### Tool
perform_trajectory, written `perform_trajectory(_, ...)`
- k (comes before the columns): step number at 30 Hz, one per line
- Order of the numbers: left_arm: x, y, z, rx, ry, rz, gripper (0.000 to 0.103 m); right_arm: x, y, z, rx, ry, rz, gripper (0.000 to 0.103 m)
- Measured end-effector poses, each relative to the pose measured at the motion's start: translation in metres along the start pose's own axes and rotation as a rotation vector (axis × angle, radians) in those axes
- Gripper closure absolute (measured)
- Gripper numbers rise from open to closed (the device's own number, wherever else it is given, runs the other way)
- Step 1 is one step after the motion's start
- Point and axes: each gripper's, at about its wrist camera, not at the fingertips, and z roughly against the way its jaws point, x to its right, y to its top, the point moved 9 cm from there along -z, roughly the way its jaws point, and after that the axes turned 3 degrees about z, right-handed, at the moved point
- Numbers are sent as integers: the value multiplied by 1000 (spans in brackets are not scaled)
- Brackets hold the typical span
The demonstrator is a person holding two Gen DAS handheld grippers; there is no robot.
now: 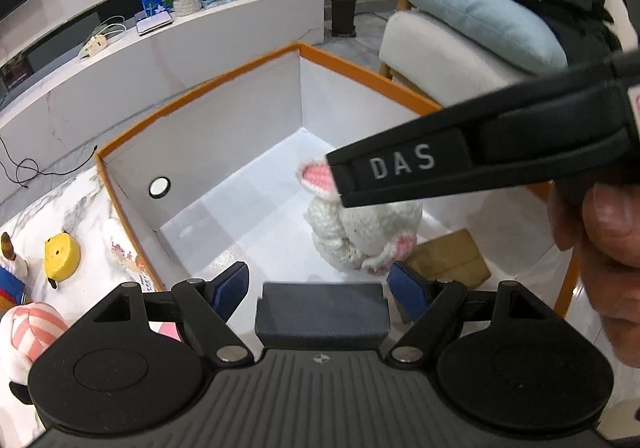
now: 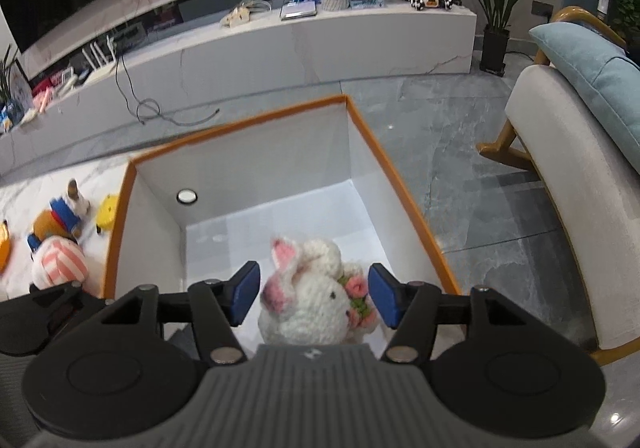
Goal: Organize objects
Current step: 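Release the bunny into the storage box while the left gripper drops the dark box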
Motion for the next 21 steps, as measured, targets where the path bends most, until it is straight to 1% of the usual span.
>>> perform_trajectory(6, -10, 10, 20, 47, -5, 27, 12, 0, 5, 4, 23, 13, -25, 40)
perform_trajectory(12, -31, 10, 43, 93, 4, 76, 12, -12, 8, 7, 39, 40, -20, 40)
perform_trajectory(15, -49, 8, 57, 120, 22, 102, 11, -20, 13, 11, 73, 63, -17, 40)
perform_trajectory(21, -97, -8, 76, 135, 86, 148, 11, -42, 23, 23, 141, 119, -6, 40)
